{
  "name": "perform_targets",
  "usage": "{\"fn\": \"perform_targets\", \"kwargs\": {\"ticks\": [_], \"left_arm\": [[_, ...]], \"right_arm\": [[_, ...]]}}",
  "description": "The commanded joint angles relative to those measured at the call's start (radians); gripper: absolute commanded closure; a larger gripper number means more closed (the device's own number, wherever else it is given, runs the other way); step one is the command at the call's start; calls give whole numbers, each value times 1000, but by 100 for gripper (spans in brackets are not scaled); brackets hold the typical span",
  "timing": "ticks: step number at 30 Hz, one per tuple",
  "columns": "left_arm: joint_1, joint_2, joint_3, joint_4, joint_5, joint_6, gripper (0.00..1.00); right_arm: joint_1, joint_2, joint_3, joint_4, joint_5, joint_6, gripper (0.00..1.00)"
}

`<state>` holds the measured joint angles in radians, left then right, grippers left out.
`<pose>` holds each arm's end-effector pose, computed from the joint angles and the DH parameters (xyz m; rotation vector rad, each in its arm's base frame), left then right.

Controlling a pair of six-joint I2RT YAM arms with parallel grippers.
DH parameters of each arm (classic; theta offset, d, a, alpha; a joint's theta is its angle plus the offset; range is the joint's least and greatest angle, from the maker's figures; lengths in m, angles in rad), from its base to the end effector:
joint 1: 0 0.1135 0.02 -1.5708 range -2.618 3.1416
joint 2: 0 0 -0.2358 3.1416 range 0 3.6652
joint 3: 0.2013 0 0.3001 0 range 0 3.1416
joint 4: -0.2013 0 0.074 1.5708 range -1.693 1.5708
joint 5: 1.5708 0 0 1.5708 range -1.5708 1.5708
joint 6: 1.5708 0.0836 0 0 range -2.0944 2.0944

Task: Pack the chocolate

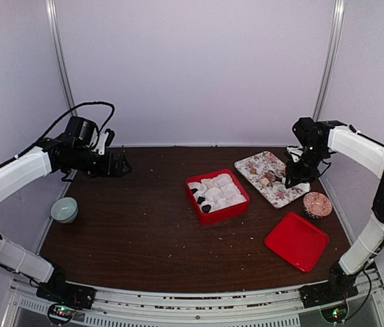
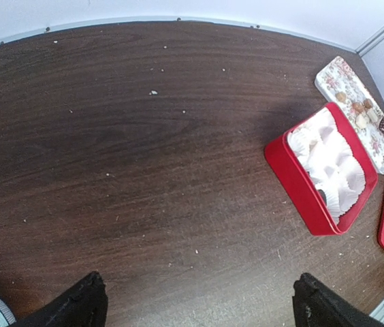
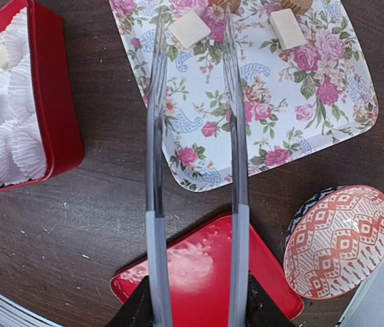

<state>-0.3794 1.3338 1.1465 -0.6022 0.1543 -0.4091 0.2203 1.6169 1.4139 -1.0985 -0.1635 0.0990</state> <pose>0.3436 -0.1508 0.2357 0.0411 2.4202 -0.5554 0.3606 0.0947 0.1977 -0.2070 2.8800 0.2957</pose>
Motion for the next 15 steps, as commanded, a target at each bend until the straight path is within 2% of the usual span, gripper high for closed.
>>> {"fn": "perform_targets", "kwargs": {"ticks": [1,7,15], "left_arm": [[7,-14,29,28,14,18,2],[7,-3,31,28,19,12,2],[7,2,24,39,22,-6,2]], "right_arm": [[-7,46,20,12,60,-33,62],[-6,110,43,11,35,-54,59],[-6,176,94,14,53,-55,61]]}}
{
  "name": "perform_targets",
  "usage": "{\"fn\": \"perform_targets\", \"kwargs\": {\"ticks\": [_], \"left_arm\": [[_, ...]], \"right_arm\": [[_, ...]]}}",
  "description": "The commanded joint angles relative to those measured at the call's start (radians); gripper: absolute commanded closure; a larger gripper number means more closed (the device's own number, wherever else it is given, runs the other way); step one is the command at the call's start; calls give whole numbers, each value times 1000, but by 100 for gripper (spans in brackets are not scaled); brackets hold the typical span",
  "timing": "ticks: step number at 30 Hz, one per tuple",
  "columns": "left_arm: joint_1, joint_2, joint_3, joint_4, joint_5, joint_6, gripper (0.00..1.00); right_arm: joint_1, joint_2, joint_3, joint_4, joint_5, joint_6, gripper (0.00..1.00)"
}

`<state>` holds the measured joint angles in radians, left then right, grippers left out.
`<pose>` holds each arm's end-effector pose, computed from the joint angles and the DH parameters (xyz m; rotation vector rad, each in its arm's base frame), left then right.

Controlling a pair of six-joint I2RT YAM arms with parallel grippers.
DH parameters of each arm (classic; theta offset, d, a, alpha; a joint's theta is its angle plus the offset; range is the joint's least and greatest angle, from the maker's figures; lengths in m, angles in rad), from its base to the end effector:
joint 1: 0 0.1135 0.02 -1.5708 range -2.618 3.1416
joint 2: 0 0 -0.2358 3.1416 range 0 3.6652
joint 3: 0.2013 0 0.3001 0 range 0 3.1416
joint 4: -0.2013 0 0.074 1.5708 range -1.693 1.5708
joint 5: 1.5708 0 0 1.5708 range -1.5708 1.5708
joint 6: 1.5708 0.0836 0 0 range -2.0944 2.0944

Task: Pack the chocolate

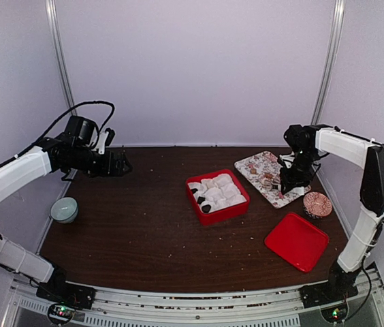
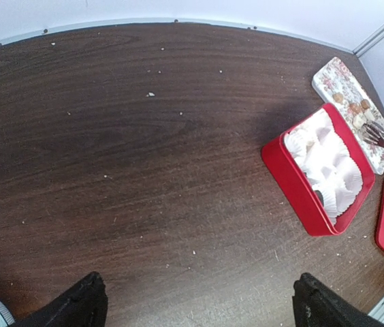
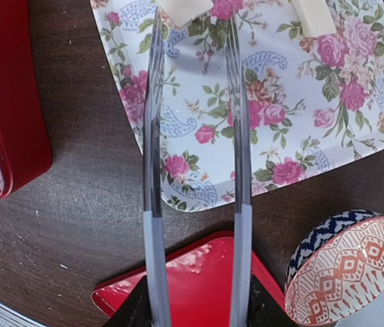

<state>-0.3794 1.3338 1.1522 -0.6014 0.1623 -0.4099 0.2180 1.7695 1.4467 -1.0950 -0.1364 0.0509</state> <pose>0.3439 -0.1517 0.2382 0.0448 2.4149 -0.5670 0.3767 0.0951 0.1533 -0.2659 2.9877 0.2338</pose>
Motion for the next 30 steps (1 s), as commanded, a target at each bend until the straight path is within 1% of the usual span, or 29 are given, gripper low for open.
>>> {"fn": "perform_targets", "kwargs": {"ticks": [1,7,15,19,26,30], "left_arm": [[7,2,18,38,14,-9,2],[8,1,16,39,16,-17,2],[8,6,20,36,16,-21,2],[8,11,24,35,19,-21,2],[7,17,32,38,23,-20,2],[8,18,31,45,30,-20,2]], "right_arm": [[-3,32,70,11,27,-5,61],[-2,81,125,3,40,-6,61],[-2,124,156,6,30,-8,61],[-2,133,179,0,18,-8,64],[1,91,161,-5,2,0,71],[1,40,150,-9,-10,13,72]]}}
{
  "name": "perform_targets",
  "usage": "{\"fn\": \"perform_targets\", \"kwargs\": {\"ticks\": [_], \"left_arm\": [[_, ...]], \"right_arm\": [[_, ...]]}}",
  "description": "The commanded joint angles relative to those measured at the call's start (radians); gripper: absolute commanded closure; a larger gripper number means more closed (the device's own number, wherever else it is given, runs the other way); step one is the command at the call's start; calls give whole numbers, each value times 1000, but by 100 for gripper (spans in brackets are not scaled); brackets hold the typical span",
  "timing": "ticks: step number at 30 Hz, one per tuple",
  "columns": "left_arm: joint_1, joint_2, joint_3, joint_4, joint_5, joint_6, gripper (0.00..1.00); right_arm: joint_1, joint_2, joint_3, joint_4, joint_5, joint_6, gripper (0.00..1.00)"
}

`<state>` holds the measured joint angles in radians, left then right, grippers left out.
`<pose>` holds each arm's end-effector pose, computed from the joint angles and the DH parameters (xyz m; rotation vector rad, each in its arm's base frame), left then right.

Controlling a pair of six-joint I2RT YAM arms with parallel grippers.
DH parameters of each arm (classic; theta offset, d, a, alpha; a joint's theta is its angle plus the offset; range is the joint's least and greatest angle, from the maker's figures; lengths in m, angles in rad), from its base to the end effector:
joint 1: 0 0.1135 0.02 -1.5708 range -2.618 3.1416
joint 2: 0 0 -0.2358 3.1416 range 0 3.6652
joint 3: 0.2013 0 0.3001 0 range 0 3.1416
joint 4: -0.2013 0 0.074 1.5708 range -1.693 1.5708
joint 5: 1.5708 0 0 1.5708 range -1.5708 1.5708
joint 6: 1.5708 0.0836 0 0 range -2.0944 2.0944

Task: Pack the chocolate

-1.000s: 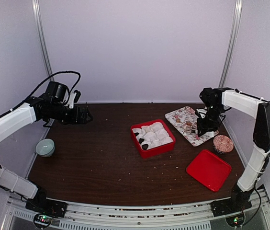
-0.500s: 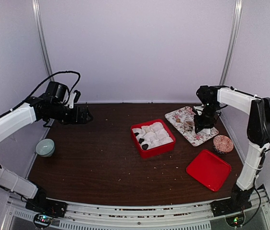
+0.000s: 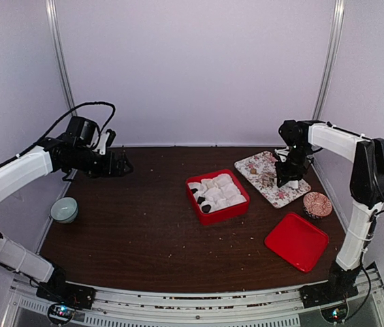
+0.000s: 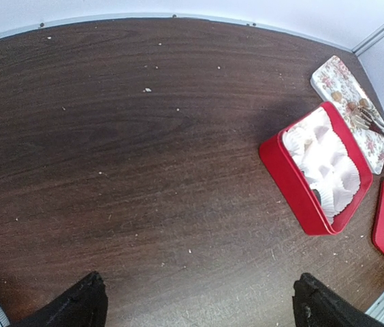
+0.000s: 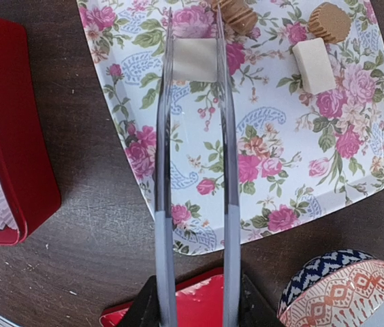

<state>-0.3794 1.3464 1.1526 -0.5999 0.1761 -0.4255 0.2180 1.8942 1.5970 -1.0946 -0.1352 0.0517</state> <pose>0.3450 -0.1533 0.2342 0.0318 2.4299 -0.5866 0.4092 0.1022 0.1540 -0.2649 2.9617 0.2353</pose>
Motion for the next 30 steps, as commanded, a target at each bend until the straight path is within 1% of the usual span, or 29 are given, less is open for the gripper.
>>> {"fn": "perform_targets", "kwargs": {"ticks": [1,9,15,22,30], "left_arm": [[7,5,28,44,18,-4,2],[7,-29,-17,61,31,-9,2],[8,-60,-37,56,30,-5,2],[7,-106,-76,48,25,-5,2],[7,-119,-86,42,18,-15,2]], "right_arm": [[1,-99,-2,-13,-15,17,71],[41,-217,-13,-17,-76,75,72],[124,-283,-20,1,-117,99,72],[244,-272,-53,46,-132,124,72],[342,-198,-60,101,-154,146,72]]}}
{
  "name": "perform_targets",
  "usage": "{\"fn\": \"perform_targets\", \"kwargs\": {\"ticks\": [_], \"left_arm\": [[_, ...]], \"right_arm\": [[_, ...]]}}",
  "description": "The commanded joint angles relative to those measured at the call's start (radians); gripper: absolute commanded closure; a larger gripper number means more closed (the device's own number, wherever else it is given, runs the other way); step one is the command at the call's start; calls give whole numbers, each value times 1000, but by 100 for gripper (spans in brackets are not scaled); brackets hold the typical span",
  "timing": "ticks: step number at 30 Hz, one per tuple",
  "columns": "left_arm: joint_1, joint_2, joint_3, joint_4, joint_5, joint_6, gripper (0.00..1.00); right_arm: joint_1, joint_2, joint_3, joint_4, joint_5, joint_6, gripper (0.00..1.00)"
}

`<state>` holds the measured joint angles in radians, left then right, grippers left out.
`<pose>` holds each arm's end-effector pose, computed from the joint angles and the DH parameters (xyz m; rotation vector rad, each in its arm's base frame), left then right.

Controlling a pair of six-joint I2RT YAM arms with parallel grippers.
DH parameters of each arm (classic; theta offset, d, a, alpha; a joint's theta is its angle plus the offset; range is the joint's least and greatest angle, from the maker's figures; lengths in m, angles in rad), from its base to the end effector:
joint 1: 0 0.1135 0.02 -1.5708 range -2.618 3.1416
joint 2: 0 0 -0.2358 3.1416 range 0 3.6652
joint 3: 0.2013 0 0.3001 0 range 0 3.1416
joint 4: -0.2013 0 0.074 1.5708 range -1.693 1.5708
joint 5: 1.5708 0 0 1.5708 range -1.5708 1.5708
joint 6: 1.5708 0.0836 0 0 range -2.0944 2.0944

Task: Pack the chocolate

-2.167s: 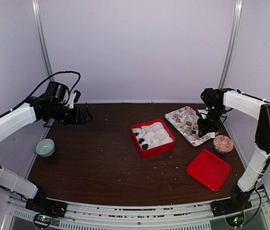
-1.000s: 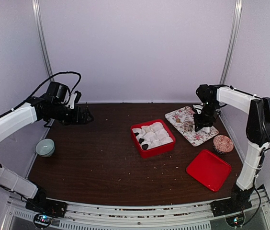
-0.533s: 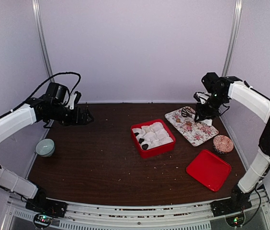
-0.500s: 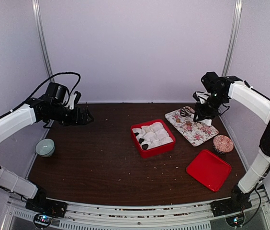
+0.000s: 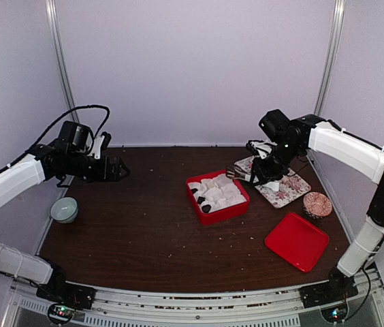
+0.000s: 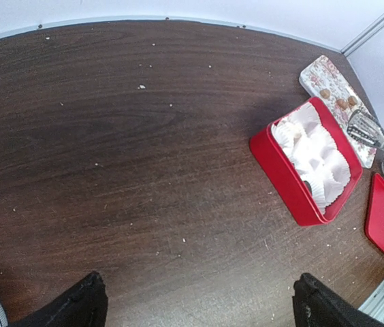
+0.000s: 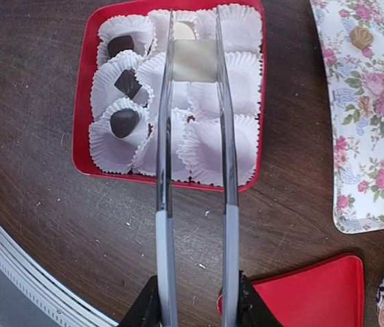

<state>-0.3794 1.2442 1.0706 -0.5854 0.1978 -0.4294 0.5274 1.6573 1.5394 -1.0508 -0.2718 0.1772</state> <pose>0.3260 -0.1477 0.2378 0.0423 2.3983 -0.6239 0.3343 0.2207 0.2312 -0.5656 2.7485 0.5573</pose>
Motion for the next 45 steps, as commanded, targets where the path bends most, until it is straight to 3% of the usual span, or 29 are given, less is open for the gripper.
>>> {"fn": "perform_targets", "kwargs": {"ticks": [1,15,32,39,45], "left_arm": [[7,-17,-4,26,-6,-12,2],[8,20,4,31,-8,-30,2],[8,53,25,56,8,-43,2],[7,48,28,59,19,-32,2],[8,44,27,59,25,-23,2]], "right_arm": [[38,50,-1,63,-21,20,72],[76,162,36,59,-50,-24,70],[75,145,105,16,-23,-27,61],[-11,26,65,8,-1,-10,61],[-165,-91,-60,4,31,-20,60]]}}
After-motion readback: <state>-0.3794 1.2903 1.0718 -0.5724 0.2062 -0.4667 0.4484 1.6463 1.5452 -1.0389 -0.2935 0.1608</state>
